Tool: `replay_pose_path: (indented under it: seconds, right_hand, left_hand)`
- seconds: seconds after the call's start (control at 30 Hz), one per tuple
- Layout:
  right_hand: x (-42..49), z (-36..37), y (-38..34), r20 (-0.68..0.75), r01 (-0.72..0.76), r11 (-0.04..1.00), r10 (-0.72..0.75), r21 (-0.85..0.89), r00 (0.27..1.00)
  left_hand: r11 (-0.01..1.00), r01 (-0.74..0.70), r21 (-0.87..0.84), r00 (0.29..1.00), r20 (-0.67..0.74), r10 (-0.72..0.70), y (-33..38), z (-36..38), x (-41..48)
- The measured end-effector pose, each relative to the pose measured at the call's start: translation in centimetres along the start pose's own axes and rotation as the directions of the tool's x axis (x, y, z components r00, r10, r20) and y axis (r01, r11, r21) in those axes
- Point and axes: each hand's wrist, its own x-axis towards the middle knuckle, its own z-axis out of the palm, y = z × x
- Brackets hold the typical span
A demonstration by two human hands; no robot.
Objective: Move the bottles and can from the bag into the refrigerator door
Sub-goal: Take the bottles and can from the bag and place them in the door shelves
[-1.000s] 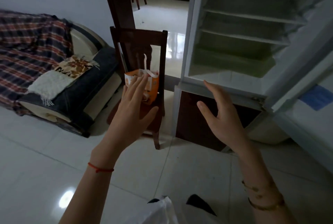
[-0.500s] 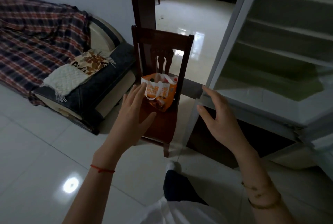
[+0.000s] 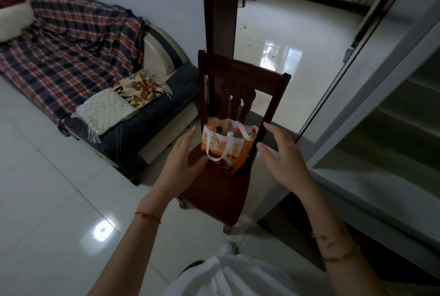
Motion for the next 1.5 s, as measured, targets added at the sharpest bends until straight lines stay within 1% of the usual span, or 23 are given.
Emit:
replay_pose_path:
  seconds: [0.13, 0.27, 0.4, 0.5, 0.6, 0.7, 0.8, 0.83, 0.93, 0.97, 1.03, 1.1, 1.23, 1.33, 1.43, 1.5]
  right_hand:
    - [4.7, 1.1, 1.7, 0.065, -0.062, 0.998, 0.06, 0.014, 0.996]
    - [8.8, 2.6, 3.4, 0.127, -0.123, 0.992, 0.121, 0.01, 0.985]
    - [12.6, 4.6, 4.9, 0.189, -0.195, 0.981, 0.194, -0.01, 0.963]
    - [15.3, 6.2, 6.1, 0.204, -0.242, 0.97, 0.242, -0.026, 0.948]
    - [18.1, 7.7, 7.2, 0.23, -0.297, 0.954, 0.296, -0.032, 0.927]
    - [21.0, 9.5, 8.7, 0.258, -0.351, 0.934, 0.356, -0.063, 0.898]
    - [23.8, 11.5, 10.5, 0.303, -0.41, 0.907, 0.42, -0.101, 0.855]
    - [24.6, 12.2, 11.1, 0.318, -0.431, 0.895, 0.444, -0.114, 0.838]
    - [26.9, 14.0, 12.8, 0.345, -0.461, 0.872, 0.489, -0.166, 0.801]
    - [27.5, 14.5, 13.4, 0.351, -0.465, 0.866, 0.5, -0.184, 0.792]
    - [28.5, 15.7, 14.9, 0.37, -0.494, 0.844, 0.535, -0.207, 0.759]
    - [29.4, 16.5, 16.1, 0.379, -0.526, 0.822, 0.568, -0.218, 0.73]
    - [30.5, 18.0, 18.1, 0.401, -0.57, 0.793, 0.604, -0.216, 0.689]
    - [30.7, 19.6, 20.4, 0.446, -0.592, 0.774, 0.622, -0.225, 0.644]
    - [31.0, 20.6, 21.1, 0.44, -0.59, 0.77, 0.629, -0.242, 0.641]
    - [31.0, 20.8, 21.2, 0.45, -0.614, 0.743, 0.659, -0.266, 0.603]
  left_hand:
    - [0.992, 0.101, -0.072, 0.995, 0.008, -0.1, -1.9, 1.2, 4.4]
    - [0.95, 0.266, -0.164, 0.963, 0.075, -0.257, -4.1, 2.7, 9.1]
    - [0.921, 0.363, -0.141, 0.928, 0.146, -0.343, -6.1, 4.4, 13.6]
    - [0.881, 0.456, -0.123, 0.877, 0.231, -0.421, -7.9, 5.6, 16.9]
    - [0.819, 0.546, -0.178, 0.824, 0.29, -0.486, -9.5, 6.6, 20.0]
    - [0.726, 0.652, -0.22, 0.745, 0.366, -0.558, -11.7, 7.7, 22.6]
    - [0.628, 0.74, -0.242, 0.66, 0.442, -0.607, -16.2, 10.2, 25.1]
    - [0.6, 0.76, -0.25, 0.639, 0.457, -0.619, -17.0, 10.8, 25.7]
    - [0.539, 0.815, -0.213, 0.566, 0.496, -0.659, -16.2, 10.5, 26.9]
    - [0.524, 0.829, -0.195, 0.542, 0.51, -0.668, -16.3, 10.8, 27.4]
    - [0.51, 0.842, -0.175, 0.515, 0.543, -0.664, -17.2, 11.8, 28.3]
    - [0.507, 0.844, -0.174, 0.508, 0.565, -0.65, -17.9, 12.8, 29.2]
    - [0.496, 0.839, -0.224, 0.52, 0.599, -0.609, -18.9, 14.5, 30.6]
    - [0.494, 0.835, -0.243, 0.528, 0.606, -0.595, -19.4, 15.2, 31.4]
    - [0.484, 0.839, -0.249, 0.527, 0.593, -0.609, -19.9, 15.6, 31.8]
    - [0.446, 0.85, -0.281, 0.521, 0.575, -0.631, -20.3, 15.7, 31.9]
